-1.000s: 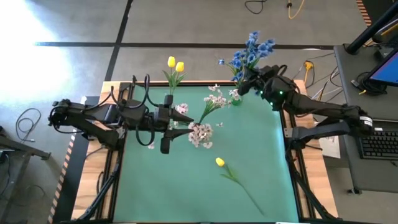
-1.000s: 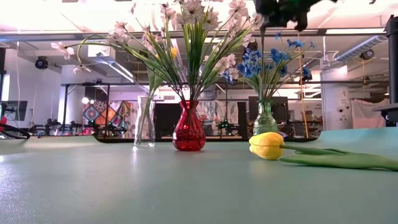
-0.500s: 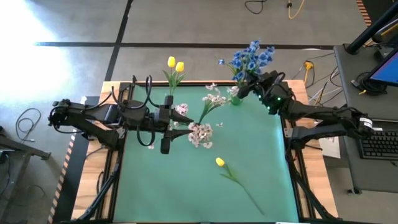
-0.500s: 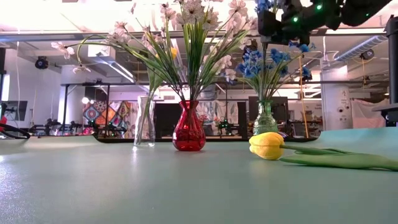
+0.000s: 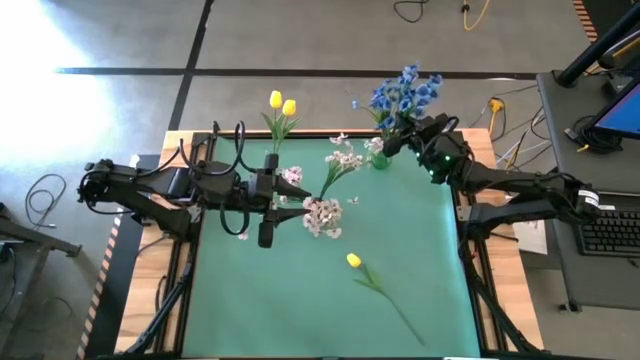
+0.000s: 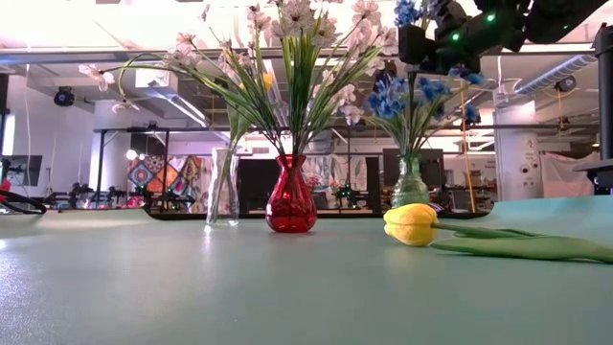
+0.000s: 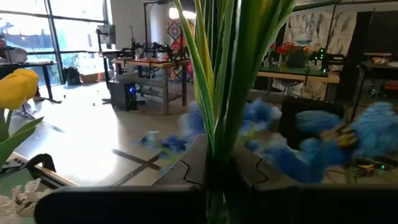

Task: Sort flowers into vase by color
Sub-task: Put the blue flowers into the green vase

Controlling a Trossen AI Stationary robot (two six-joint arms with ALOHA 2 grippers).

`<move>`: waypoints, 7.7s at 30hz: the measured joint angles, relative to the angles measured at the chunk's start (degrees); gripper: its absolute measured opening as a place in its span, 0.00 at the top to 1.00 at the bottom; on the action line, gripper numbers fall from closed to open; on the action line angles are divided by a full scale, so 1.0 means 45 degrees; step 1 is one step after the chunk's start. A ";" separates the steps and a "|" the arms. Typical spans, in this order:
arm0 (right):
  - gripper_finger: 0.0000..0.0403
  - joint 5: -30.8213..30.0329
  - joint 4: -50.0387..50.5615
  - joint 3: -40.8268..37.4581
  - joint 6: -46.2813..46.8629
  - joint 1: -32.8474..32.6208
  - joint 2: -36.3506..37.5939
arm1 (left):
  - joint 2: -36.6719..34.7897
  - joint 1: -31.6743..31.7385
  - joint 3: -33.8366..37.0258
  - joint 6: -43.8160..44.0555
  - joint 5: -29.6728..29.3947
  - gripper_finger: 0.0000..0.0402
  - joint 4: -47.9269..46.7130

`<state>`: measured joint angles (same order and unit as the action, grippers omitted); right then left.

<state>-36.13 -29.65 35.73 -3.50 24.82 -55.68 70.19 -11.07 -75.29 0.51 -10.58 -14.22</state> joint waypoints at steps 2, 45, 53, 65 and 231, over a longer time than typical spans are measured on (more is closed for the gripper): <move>0.94 0.0007 0.0013 -0.0043 0.0075 -0.0005 0.0000 | 0.0000 0.0000 0.0000 -0.0005 -0.0002 0.63 0.0000; 0.94 0.0371 -0.2546 -0.1754 -0.0435 -0.0005 -0.0010 | 0.0243 0.0000 0.0000 -0.0389 0.0003 0.63 0.0136; 0.94 0.0415 -0.2585 -0.1764 -0.0762 0.0000 -0.0071 | 0.0233 0.0000 0.0000 -0.0389 0.0003 0.63 0.0151; 0.94 0.0368 -0.2727 -0.1778 -0.0043 -0.0005 -0.1212 | 0.0225 0.0001 0.0000 -0.0389 0.0003 0.63 0.0138; 0.32 0.0131 1.5051 0.6372 0.5573 -0.3703 0.0097 | 0.0214 0.0003 0.0000 -0.0611 -0.0005 0.63 -0.0102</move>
<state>-35.54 38.08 64.40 21.58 8.15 -55.24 71.16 -11.06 -75.29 -2.24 -10.60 -14.68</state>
